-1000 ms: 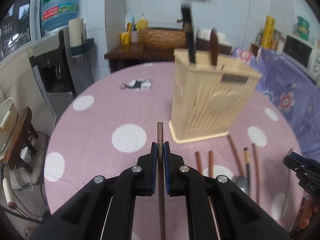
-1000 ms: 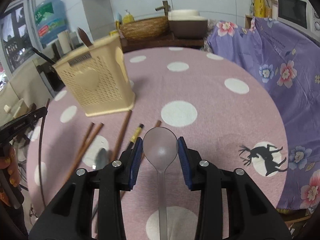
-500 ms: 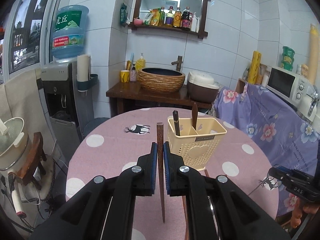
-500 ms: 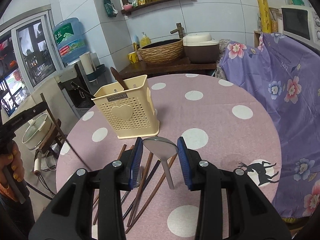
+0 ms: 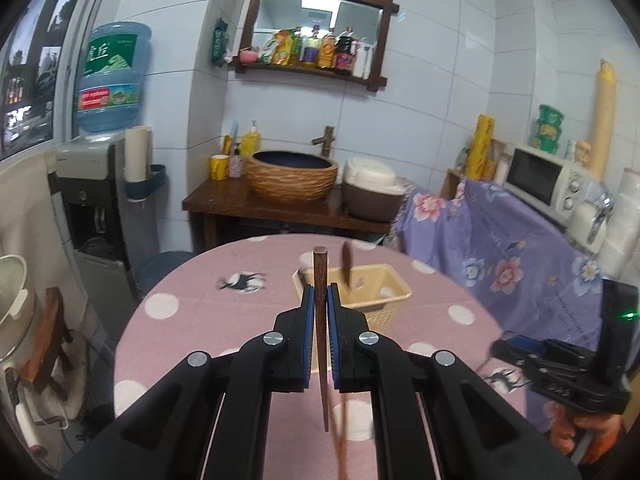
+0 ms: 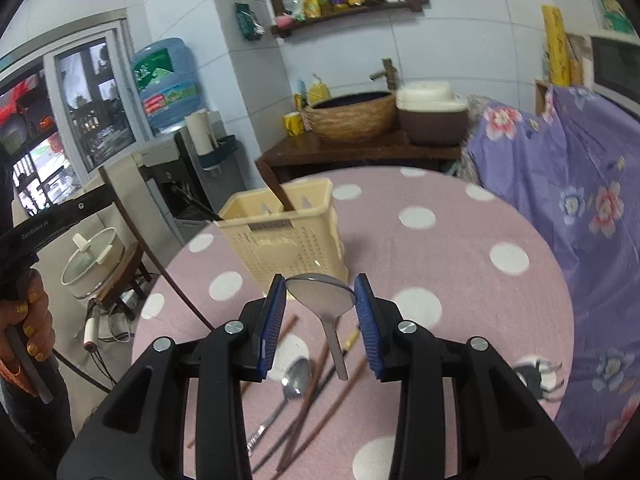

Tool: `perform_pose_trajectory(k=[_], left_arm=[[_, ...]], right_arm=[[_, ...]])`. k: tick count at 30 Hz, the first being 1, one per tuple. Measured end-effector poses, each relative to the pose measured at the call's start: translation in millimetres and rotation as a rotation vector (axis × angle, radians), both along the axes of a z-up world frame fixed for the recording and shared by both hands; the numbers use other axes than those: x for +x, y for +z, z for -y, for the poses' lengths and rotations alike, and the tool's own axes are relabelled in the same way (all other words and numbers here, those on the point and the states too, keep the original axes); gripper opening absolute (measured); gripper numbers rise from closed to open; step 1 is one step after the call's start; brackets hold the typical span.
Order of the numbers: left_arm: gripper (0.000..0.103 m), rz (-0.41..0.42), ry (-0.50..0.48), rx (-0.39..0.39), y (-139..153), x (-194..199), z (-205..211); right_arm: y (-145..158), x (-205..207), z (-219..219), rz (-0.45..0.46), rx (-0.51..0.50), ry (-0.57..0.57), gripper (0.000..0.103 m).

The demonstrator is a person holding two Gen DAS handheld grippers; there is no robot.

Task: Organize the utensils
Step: 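Carry both utensils to the beige holder and lower the chopstick into it with the left tool, then open the left tool to drop the brown chopstick while the right tool releases the clear spoon into the holder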

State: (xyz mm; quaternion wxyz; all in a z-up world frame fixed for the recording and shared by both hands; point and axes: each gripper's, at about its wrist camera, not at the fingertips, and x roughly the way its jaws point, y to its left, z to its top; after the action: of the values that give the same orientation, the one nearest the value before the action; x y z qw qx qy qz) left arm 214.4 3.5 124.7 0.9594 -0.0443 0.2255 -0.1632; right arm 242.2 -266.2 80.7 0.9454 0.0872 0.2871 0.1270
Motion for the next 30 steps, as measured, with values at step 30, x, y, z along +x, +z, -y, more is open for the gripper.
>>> perform_pose_trajectory(k=[30], left_arm=[[0.008, -0.033, 0.052, 0.016, -15, 128, 30]], right_arm=[[-12, 138, -76, 0.042, -0.128, 0.019, 0.036]])
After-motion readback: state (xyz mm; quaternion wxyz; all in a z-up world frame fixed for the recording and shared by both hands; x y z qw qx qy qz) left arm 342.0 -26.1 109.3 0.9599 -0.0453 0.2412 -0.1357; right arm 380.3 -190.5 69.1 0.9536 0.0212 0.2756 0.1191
